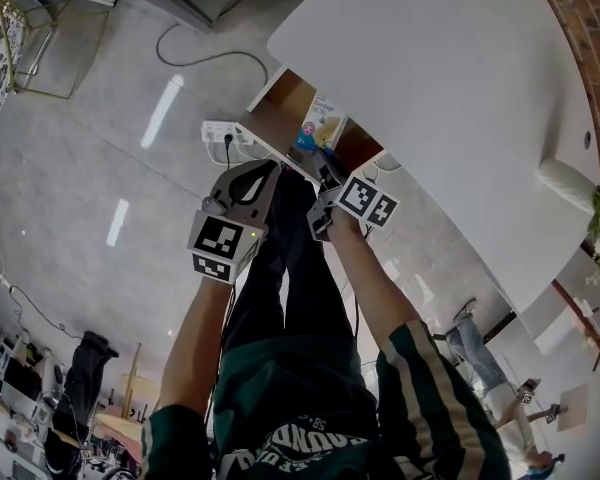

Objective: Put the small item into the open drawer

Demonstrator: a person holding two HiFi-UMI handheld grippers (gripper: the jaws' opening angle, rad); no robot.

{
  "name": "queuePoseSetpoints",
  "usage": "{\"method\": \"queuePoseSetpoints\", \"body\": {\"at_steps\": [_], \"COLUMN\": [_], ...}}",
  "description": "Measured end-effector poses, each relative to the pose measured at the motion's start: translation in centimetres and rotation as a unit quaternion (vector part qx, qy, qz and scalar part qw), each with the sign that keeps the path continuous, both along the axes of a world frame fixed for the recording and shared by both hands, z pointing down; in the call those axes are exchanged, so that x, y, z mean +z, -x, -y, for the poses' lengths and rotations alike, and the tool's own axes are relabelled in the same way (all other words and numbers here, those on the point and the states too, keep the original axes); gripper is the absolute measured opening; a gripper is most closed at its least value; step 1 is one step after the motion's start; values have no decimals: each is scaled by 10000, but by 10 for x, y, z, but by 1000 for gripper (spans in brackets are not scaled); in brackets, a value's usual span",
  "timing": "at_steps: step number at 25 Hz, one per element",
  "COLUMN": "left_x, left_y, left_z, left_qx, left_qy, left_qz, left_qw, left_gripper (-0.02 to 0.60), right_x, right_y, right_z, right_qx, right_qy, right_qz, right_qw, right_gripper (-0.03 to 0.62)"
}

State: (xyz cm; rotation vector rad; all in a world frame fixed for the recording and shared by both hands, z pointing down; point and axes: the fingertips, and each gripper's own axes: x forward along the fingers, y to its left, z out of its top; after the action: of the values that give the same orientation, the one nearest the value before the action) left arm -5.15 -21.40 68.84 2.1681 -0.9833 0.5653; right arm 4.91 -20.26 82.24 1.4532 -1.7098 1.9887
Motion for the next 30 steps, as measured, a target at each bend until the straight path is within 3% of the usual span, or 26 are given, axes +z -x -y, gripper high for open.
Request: {"method": "queuePoseSetpoints", "body": {"at_steps": [14, 20, 30], "left_x": [15, 21, 27], "left_y": [11, 14, 26], "left_z": [9, 12, 7], "left_qx": [-86, -152, -252], "left_qy": [45, 74, 183], "left_qz": [33, 11, 34], "left_qw": [9999, 9999, 9995], "left_gripper": [17, 17, 17], "right_x": [30, 45, 65], "right_y": [1, 2, 8], "right_z": [48, 57, 55], "right_qx": [1021, 1106, 1043], "right_qy": [-76, -65, 488], "right_qz": [478, 615, 638], "right_qw": [9936, 9919, 9913], "right_gripper": [110, 110, 115]}}
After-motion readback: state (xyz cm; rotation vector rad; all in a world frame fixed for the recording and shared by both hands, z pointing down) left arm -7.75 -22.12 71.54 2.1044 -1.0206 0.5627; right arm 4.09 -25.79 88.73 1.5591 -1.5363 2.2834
